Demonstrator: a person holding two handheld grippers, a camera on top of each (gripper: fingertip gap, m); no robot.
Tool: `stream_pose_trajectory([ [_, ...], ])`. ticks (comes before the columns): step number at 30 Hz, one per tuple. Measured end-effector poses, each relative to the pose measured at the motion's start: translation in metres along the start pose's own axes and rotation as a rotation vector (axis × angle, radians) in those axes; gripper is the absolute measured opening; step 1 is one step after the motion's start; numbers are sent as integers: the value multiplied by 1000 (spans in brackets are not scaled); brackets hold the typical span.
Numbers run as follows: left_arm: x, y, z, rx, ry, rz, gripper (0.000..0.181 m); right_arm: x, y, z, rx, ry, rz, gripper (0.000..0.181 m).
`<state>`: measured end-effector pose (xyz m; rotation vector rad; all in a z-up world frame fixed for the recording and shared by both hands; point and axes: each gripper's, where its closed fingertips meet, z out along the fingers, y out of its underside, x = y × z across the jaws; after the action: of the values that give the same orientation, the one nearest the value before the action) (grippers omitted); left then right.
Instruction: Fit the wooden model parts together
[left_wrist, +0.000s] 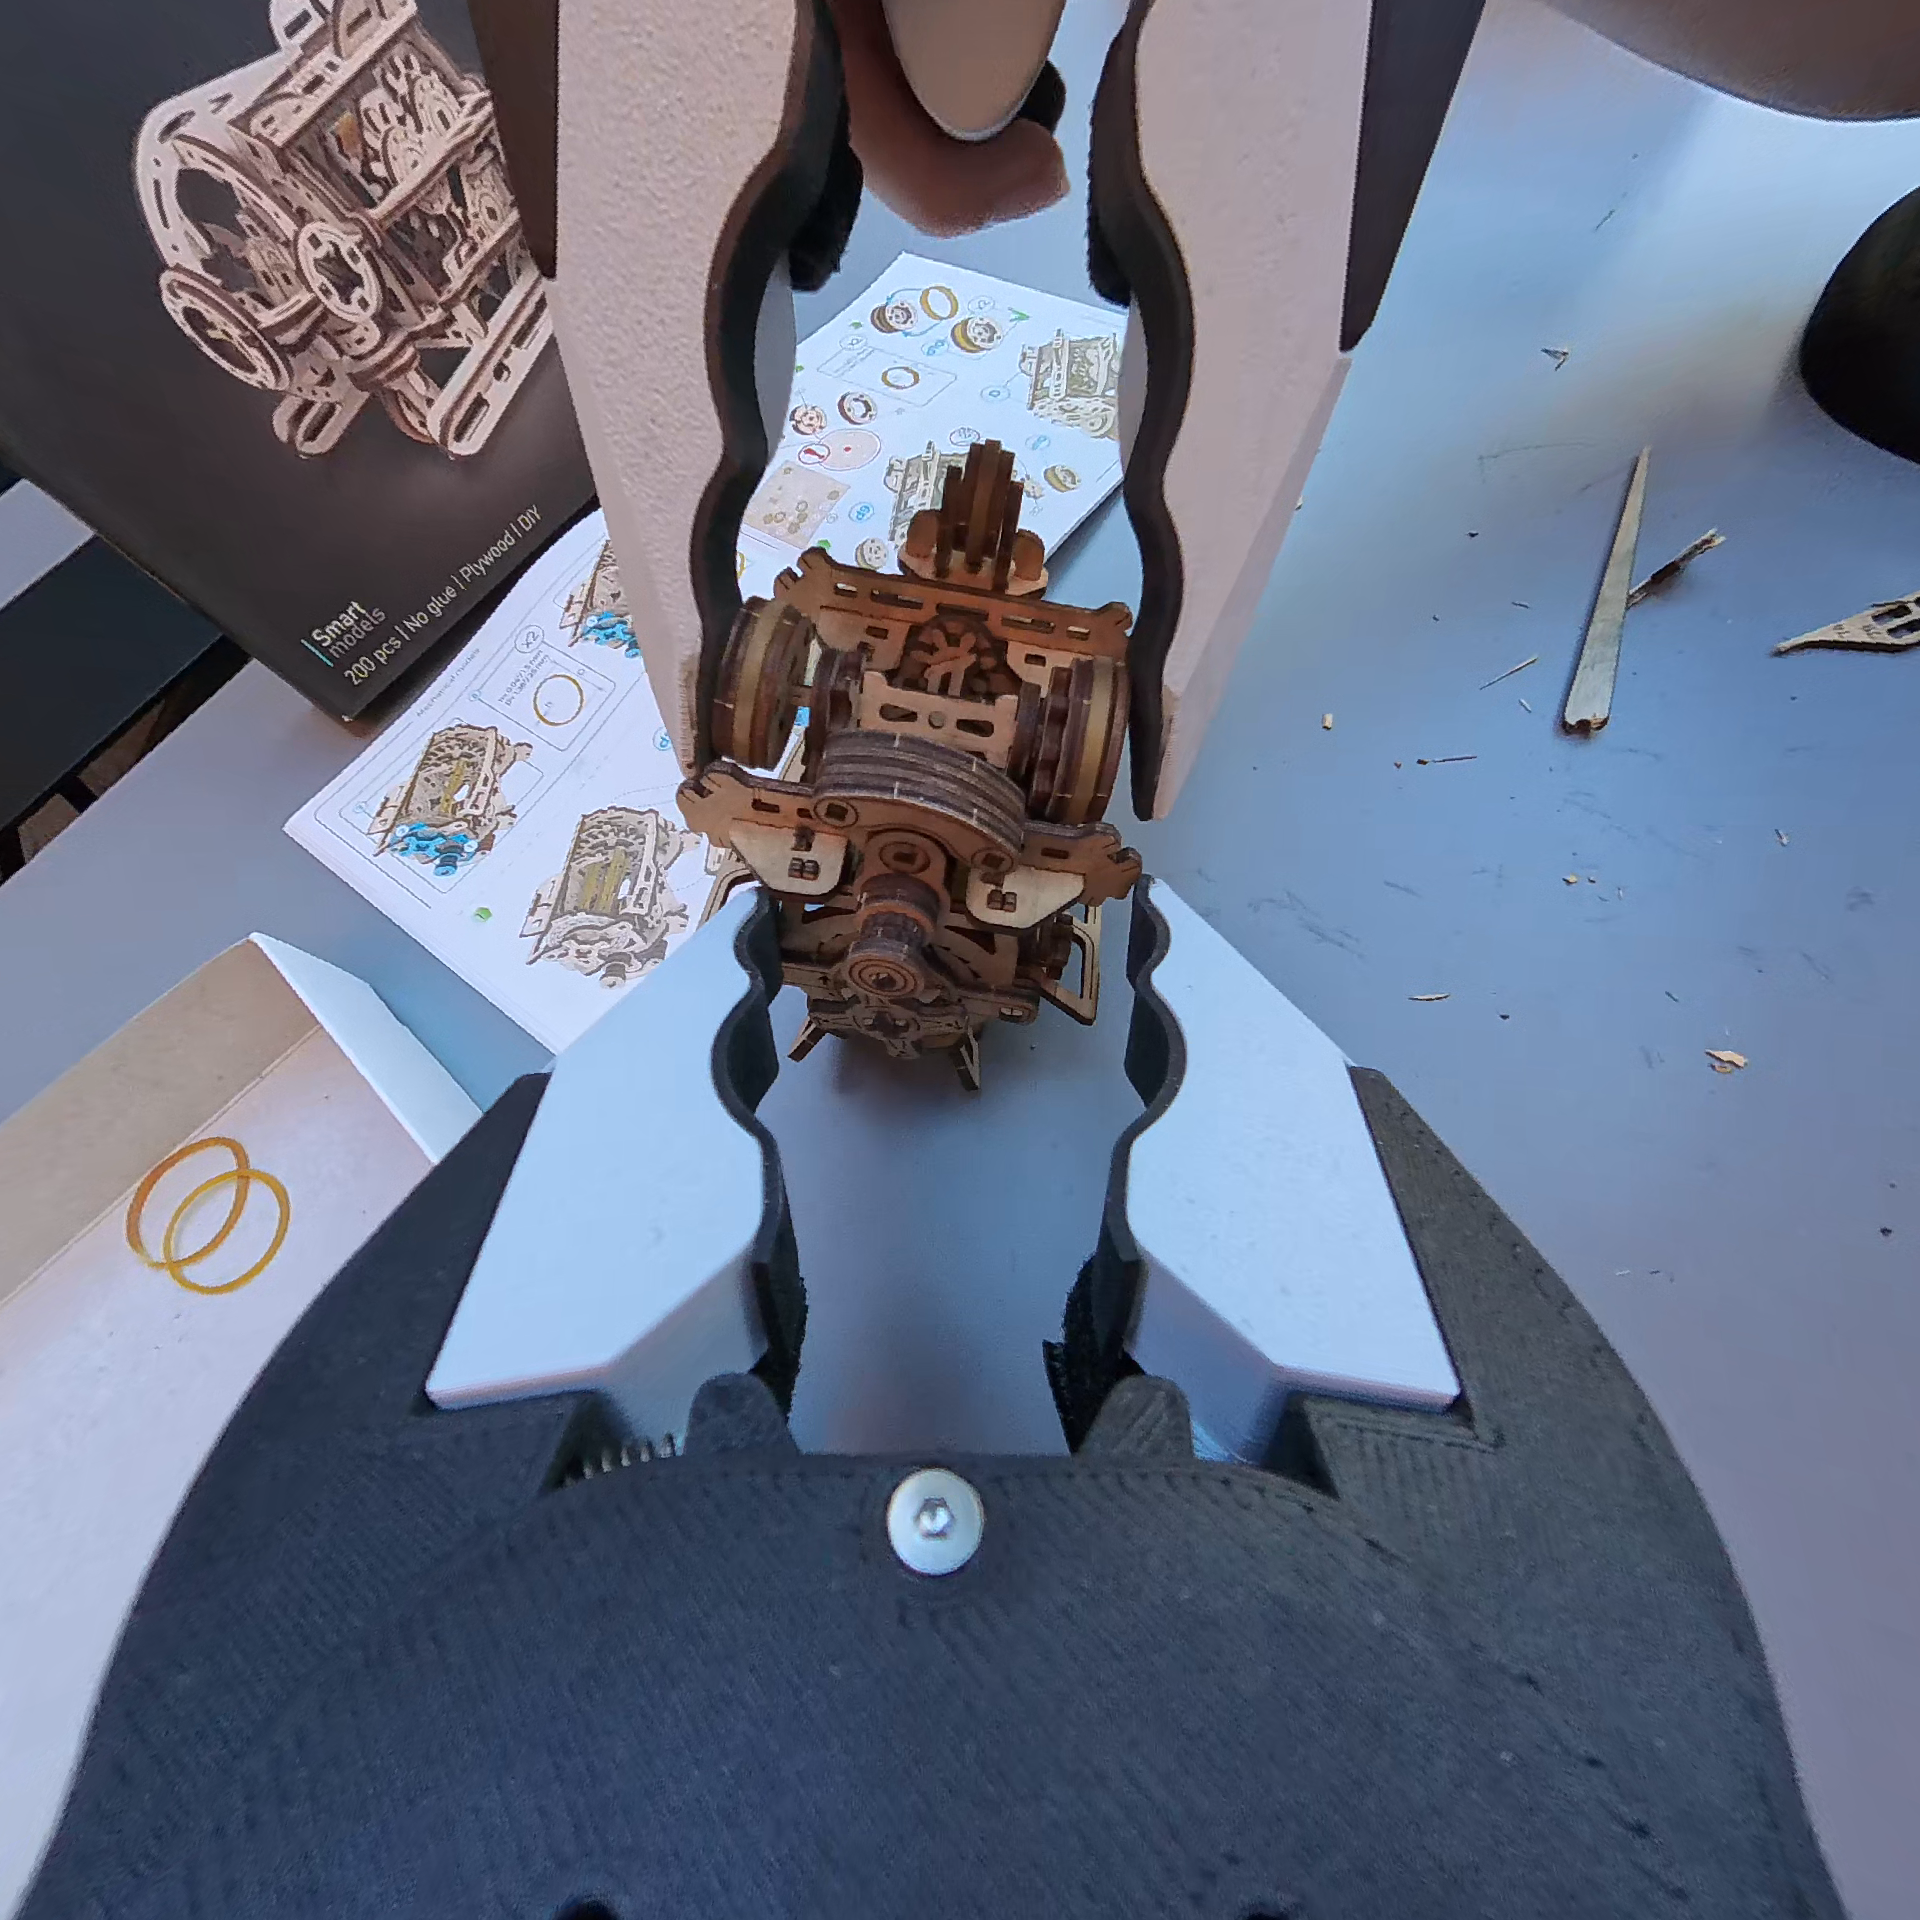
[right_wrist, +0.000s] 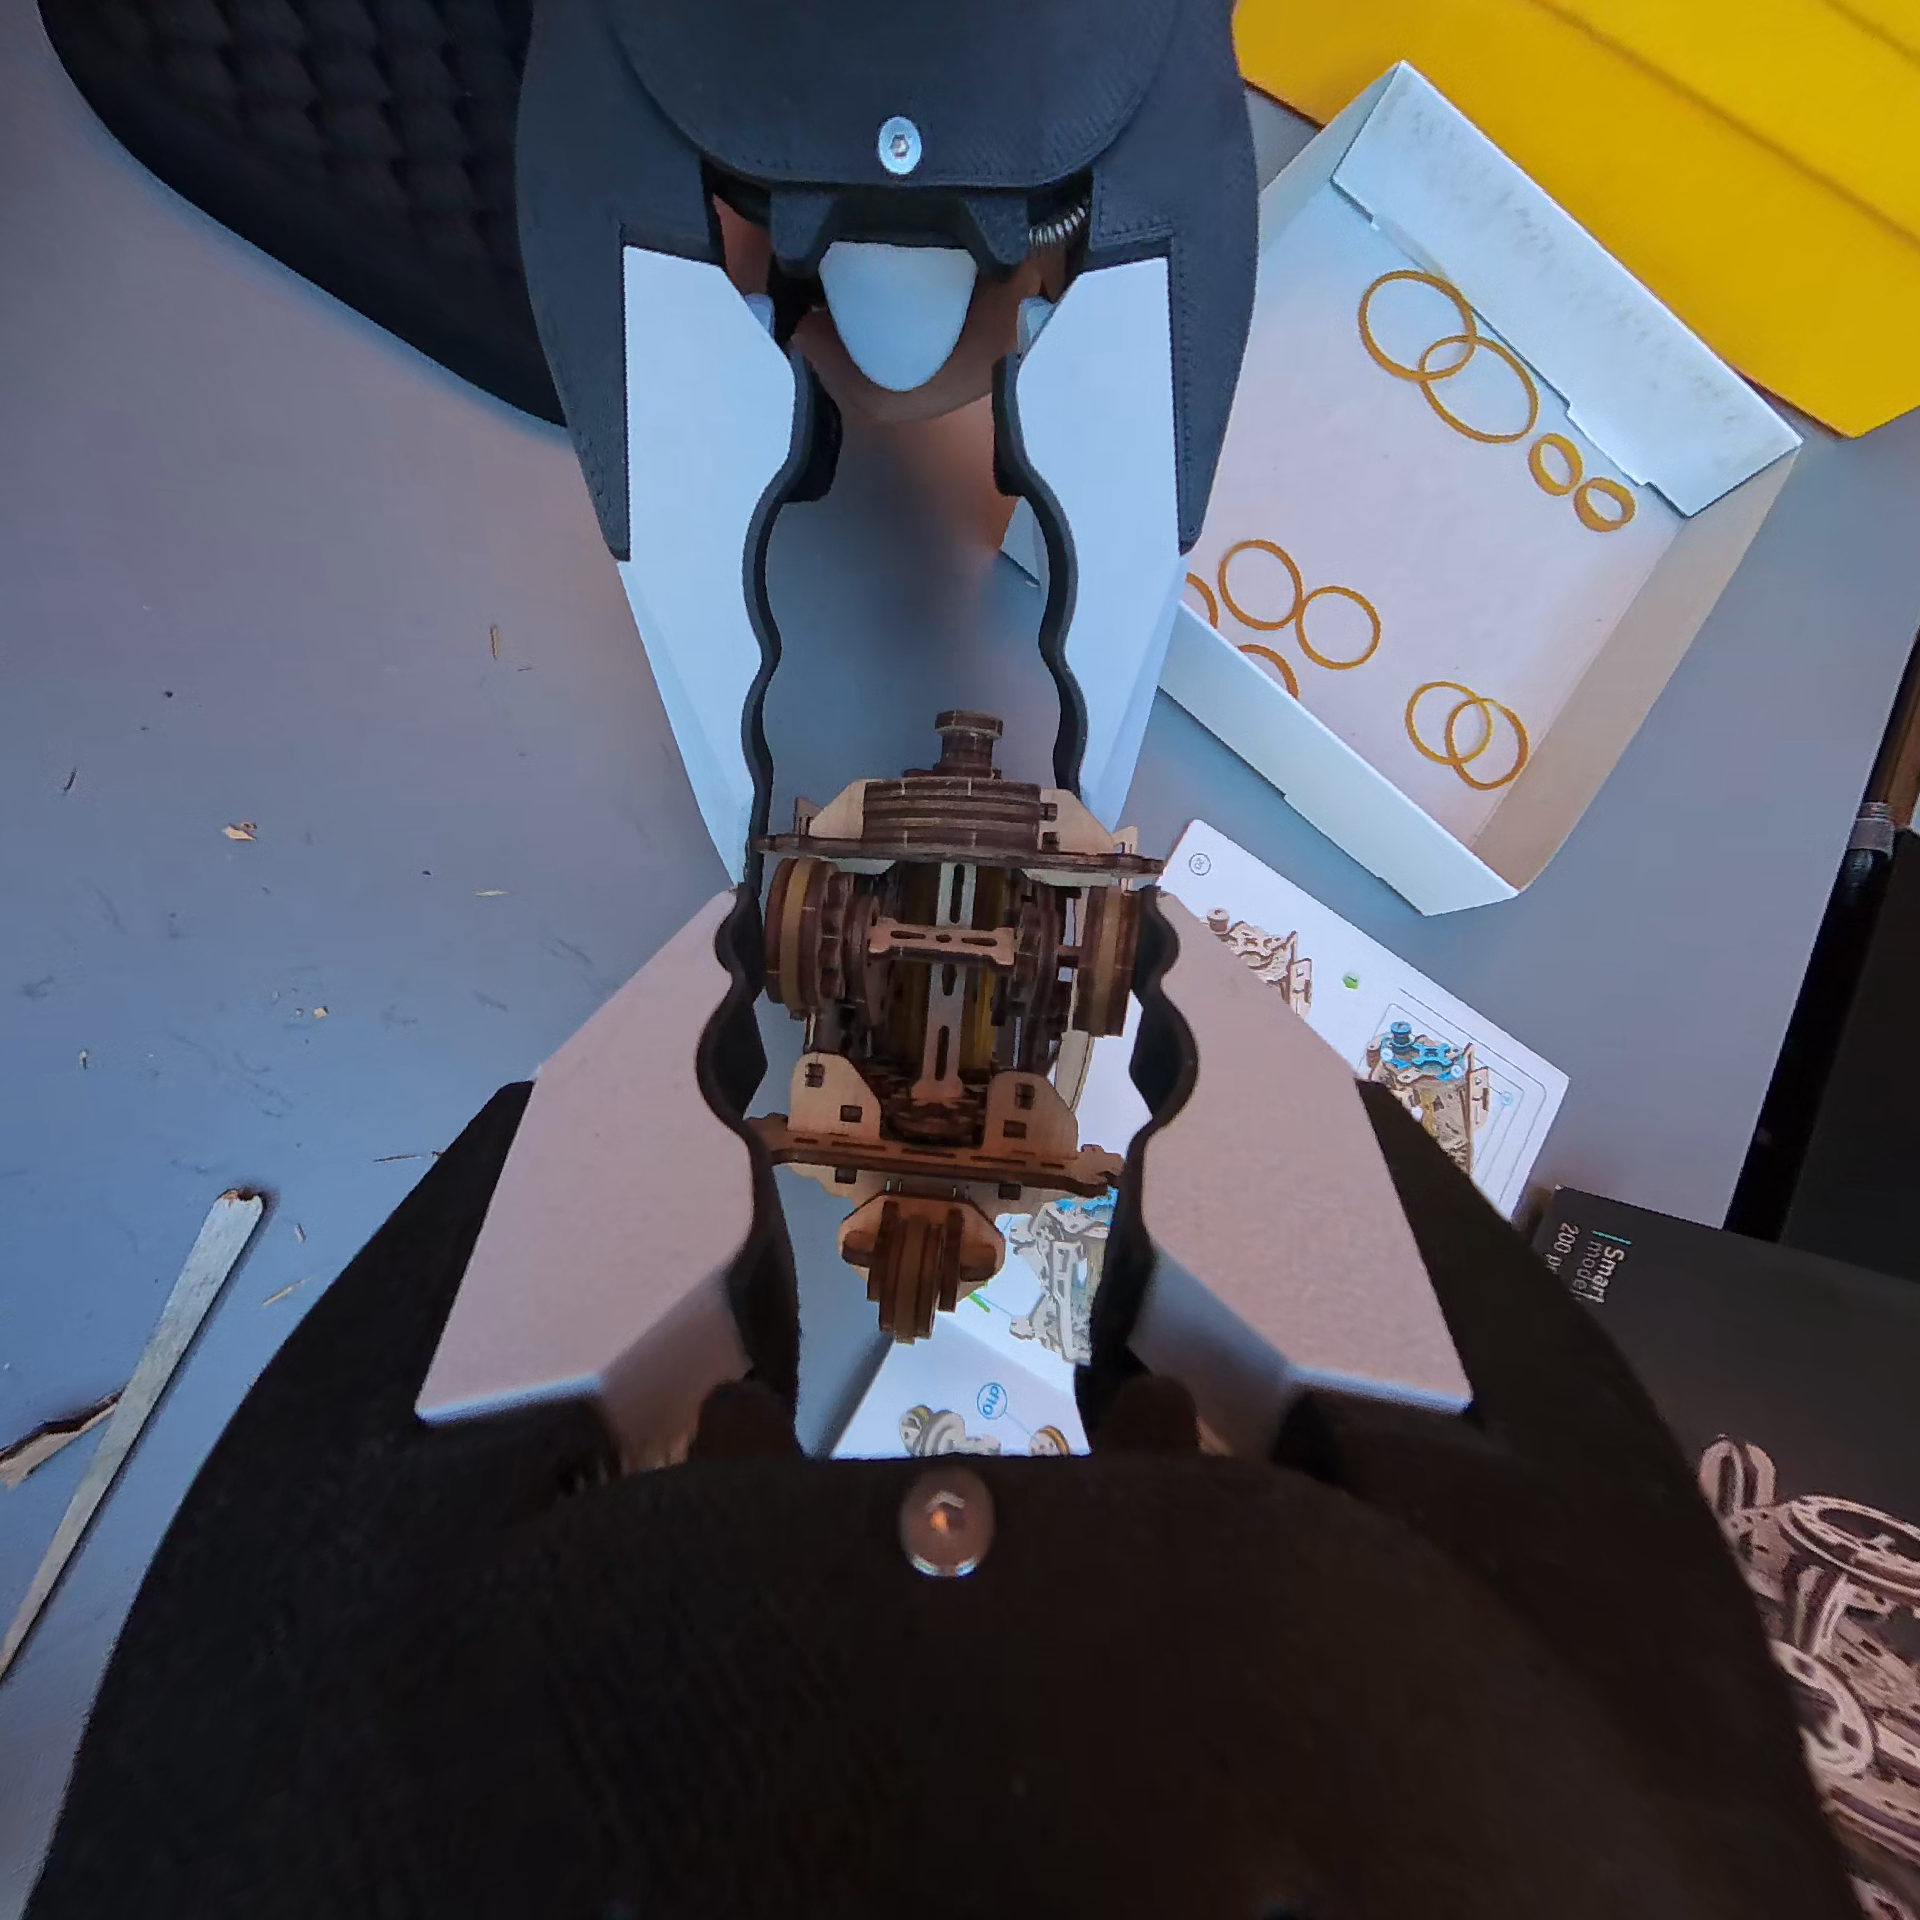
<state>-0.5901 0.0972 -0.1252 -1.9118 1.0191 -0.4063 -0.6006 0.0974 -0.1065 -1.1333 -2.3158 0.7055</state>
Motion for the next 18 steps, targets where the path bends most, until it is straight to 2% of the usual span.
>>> stream_pose_trajectory([
  [7,-1,1,1,-2,-10,11,66,0,1,0,44,-14,50,72],
  [18,2,0,2,4,-3,24,66,-2,8,4,-44,7,32,72],
])
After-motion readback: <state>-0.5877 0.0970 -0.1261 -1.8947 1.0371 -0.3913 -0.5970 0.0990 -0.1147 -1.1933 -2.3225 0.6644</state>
